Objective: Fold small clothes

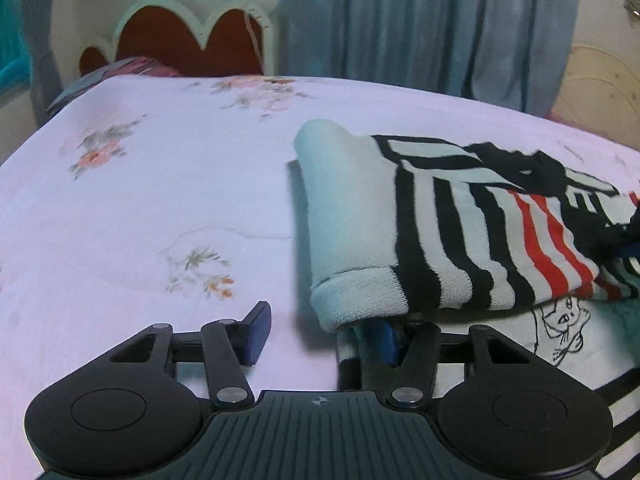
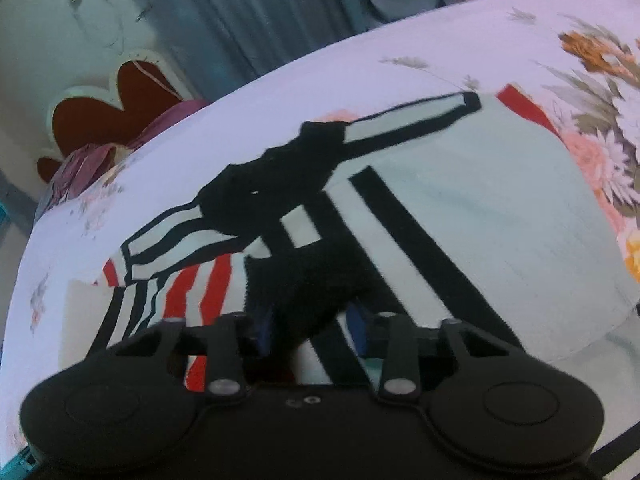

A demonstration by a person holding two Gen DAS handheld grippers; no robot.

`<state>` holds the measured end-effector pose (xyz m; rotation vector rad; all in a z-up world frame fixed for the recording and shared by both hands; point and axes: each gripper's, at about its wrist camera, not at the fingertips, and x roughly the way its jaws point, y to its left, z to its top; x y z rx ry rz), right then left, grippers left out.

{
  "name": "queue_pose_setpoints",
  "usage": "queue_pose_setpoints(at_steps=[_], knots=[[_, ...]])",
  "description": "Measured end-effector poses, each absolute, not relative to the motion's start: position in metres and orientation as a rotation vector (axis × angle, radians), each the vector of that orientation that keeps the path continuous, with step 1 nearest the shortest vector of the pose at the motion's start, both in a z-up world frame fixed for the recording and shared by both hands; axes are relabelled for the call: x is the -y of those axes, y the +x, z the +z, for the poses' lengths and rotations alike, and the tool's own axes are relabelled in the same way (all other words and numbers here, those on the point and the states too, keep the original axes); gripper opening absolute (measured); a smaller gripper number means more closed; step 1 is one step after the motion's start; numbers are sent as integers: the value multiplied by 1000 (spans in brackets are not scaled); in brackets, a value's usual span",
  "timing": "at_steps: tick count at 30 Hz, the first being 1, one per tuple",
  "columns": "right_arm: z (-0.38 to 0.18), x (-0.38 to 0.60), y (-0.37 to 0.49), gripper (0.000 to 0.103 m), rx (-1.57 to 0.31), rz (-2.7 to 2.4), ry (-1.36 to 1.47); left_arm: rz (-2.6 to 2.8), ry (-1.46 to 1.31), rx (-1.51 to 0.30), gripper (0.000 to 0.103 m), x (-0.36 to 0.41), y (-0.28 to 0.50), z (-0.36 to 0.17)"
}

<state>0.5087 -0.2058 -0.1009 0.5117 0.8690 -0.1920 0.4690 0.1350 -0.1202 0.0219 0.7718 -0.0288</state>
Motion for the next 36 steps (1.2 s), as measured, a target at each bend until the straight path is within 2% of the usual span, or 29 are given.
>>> queue_pose_setpoints(at_steps=[1, 4, 10, 14, 17, 19, 20, 21, 23, 25, 26, 27, 28, 34, 36], knots=[[-103, 207, 508, 10, -869, -187, 514, -51, 13, -773, 37, -136, 470, -121], [-93, 206, 502, 10, -819, -156, 476, -69, 21, -773, 36, -134, 470, -121], [-45, 206, 462, 10, -546, -58, 316, -89, 31, -777, 31, -133, 470, -120], [-92, 250, 463, 10, -716, -146, 432, -106, 56, -781, 23, -128, 469, -120], [-106, 262, 453, 27, -748, -167, 529, -114, 74, -784, 17, -124, 469, -119], [-101, 263, 443, 68, -716, -172, 571, -111, 82, -782, 17, -123, 468, -118], [-98, 262, 440, 72, -697, -169, 584, -111, 82, -783, 17, -123, 468, -118], [-97, 262, 440, 70, -685, -156, 602, -111, 82, -783, 17, -123, 468, -118], [-98, 264, 446, 60, -705, -130, 639, -111, 82, -784, 17, -123, 468, -118], [-106, 267, 459, 36, -779, -146, 668, -112, 82, -784, 17, -124, 468, -118], [-109, 268, 464, 29, -804, -162, 669, -113, 80, -784, 17, -124, 467, -117], [-108, 268, 467, 14, -808, -171, 657, -113, 76, -785, 17, -124, 468, -117], [-106, 267, 469, 10, -810, -165, 641, -115, 70, -785, 17, -125, 468, -117], [-70, 248, 439, 7, -638, -75, 428, -120, 71, -784, 17, -126, 468, -118], [-87, 248, 441, 7, -708, -109, 363, -120, 73, -786, 17, -126, 468, -118]])
